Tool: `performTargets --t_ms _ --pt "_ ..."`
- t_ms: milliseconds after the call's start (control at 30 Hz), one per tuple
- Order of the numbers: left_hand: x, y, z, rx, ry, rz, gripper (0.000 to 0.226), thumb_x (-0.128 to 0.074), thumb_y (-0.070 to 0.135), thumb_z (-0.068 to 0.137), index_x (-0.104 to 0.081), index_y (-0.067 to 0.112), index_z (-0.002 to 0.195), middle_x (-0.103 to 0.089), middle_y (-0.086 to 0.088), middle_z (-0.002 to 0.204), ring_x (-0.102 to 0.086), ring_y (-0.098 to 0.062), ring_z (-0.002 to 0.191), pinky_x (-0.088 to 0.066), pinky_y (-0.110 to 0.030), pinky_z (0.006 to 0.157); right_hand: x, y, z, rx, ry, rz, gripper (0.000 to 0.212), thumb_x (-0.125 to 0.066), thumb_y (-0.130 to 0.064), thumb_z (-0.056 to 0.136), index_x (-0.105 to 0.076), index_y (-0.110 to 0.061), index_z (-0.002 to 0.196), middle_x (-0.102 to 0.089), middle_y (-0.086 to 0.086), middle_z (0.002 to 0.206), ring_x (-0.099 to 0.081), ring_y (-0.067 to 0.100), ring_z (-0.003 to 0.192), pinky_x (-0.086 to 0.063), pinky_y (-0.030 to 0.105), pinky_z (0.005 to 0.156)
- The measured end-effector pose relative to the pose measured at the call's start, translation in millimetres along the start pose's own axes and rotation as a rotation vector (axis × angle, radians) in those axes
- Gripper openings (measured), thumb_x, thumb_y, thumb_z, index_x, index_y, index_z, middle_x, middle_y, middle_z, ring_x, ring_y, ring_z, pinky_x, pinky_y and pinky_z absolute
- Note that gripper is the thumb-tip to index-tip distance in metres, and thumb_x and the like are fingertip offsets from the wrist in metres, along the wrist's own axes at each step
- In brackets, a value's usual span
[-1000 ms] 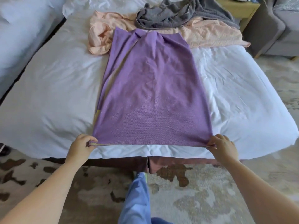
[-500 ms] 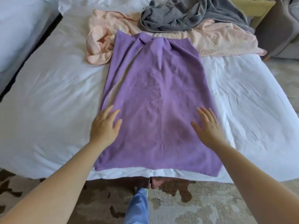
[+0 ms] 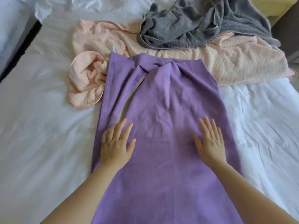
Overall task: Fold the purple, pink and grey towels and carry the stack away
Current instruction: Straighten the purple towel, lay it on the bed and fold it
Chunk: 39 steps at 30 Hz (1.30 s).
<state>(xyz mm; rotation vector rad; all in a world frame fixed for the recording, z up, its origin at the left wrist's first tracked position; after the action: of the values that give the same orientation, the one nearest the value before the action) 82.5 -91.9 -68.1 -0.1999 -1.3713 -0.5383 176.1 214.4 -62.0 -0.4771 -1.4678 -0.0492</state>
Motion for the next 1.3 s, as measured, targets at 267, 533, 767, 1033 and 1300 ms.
performTargets --t_ms 267,533,767,1033,1300 --pt "-14.1 -44.6 82.0 0.008 -0.105 0.189 0.042 -0.052 0.037 0.086 -0.060 0.019 0.123 -0.062 -0.003 0.125 -0.060 -0.028 0.101 -0.041 -0.043 0.084 4.9 36.1 63.2 -0.096 -0.108 -0.191 0.040 -0.043 -0.037 0.093 -0.055 -0.022 0.129 -0.051 -0.001 0.139 -0.046 0.025 0.129 -0.029 0.045 0.108" --pt "-11.0 -3.7 226.3 0.361 -0.241 -0.224 0.027 -0.052 0.020 0.095 -0.065 0.007 0.114 -0.069 -0.020 0.106 -0.062 -0.042 0.097 -0.045 -0.043 0.075 47.2 9.7 229.0 -0.077 -0.035 0.168 0.036 -0.063 -0.009 0.083 -0.059 -0.008 0.119 -0.055 0.012 0.128 -0.048 0.039 0.116 -0.036 0.043 0.098" --pt "-32.8 35.7 269.0 0.698 -0.368 -0.717 0.032 -0.054 0.034 0.093 -0.067 0.007 0.082 -0.070 -0.011 0.081 -0.062 -0.036 0.088 -0.040 -0.029 0.063 31.3 9.4 326.3 0.055 -0.331 0.072 0.059 -0.061 -0.026 0.088 -0.038 -0.030 0.141 -0.032 -0.009 0.152 -0.026 0.024 0.139 -0.027 0.047 0.112" --pt "-45.6 49.4 293.2 1.139 -0.694 -1.251 0.048 -0.061 0.052 0.085 -0.063 0.017 0.117 -0.065 -0.003 0.121 -0.060 -0.023 0.109 -0.042 -0.042 0.104 15.2 12.8 349.8 0.103 -0.451 -0.133 0.079 -0.068 -0.033 0.078 -0.028 -0.028 0.146 -0.030 -0.008 0.151 -0.027 0.028 0.133 -0.033 0.045 0.107" --pt "-33.7 41.1 325.5 1.038 -0.126 -1.503 0.010 -0.054 0.029 0.095 -0.059 0.022 0.091 -0.066 0.004 0.089 -0.067 -0.003 0.072 -0.053 -0.019 0.062 26.7 17.8 379.8 0.163 -0.356 0.029 0.020 -0.054 -0.014 0.090 -0.063 -0.014 0.108 -0.054 0.008 0.113 -0.049 0.033 0.109 -0.045 0.042 0.088"
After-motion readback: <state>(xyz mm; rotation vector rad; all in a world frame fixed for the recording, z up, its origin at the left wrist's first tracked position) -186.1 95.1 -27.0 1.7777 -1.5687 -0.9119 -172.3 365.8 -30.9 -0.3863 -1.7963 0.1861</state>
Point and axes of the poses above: each hand's wrist, its own z-axis towards the middle knuckle, its own x-axis out of the back of the hand, y = z × x, the point moved 2 cm from there along z, towards the middle knuckle
